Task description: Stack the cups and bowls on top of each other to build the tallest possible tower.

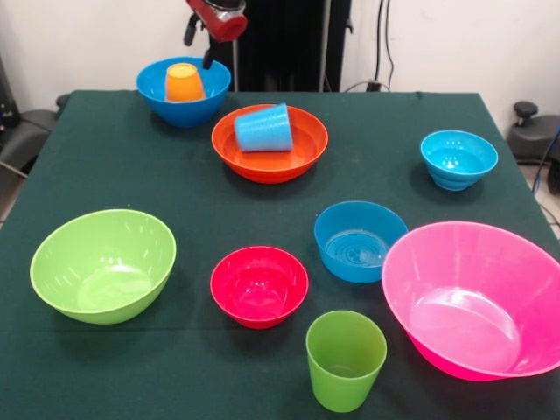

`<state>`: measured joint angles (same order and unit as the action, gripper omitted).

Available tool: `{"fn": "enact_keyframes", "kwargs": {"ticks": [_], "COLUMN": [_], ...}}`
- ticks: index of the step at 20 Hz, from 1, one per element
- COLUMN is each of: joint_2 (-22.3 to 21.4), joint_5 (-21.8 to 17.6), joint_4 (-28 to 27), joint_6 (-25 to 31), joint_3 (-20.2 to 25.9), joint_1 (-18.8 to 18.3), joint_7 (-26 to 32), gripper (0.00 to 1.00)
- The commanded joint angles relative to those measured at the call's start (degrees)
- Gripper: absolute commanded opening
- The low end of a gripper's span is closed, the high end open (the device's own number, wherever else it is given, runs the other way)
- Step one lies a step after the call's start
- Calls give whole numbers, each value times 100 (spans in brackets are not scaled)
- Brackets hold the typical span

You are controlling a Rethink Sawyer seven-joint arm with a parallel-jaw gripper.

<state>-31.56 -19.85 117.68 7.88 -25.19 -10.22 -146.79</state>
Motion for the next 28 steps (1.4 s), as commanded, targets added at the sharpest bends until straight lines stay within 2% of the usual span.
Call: {"fn": "enact_keyframes", "kwargs": {"ticks": [1, 10, 15, 28], "joint_2": [385, 480, 561, 440], "joint_5": [-520, -814, -868, -872], "joint_4": [-98, -113, -154, -176], "joint_6": [-651, -841, -902, -692], "joint_3": [291, 229, 208, 257], "joint_1": [-162, -292, -292, -305], "joint_7": [-36, -83, -134, -68], "gripper": [100, 100, 100, 100]}}
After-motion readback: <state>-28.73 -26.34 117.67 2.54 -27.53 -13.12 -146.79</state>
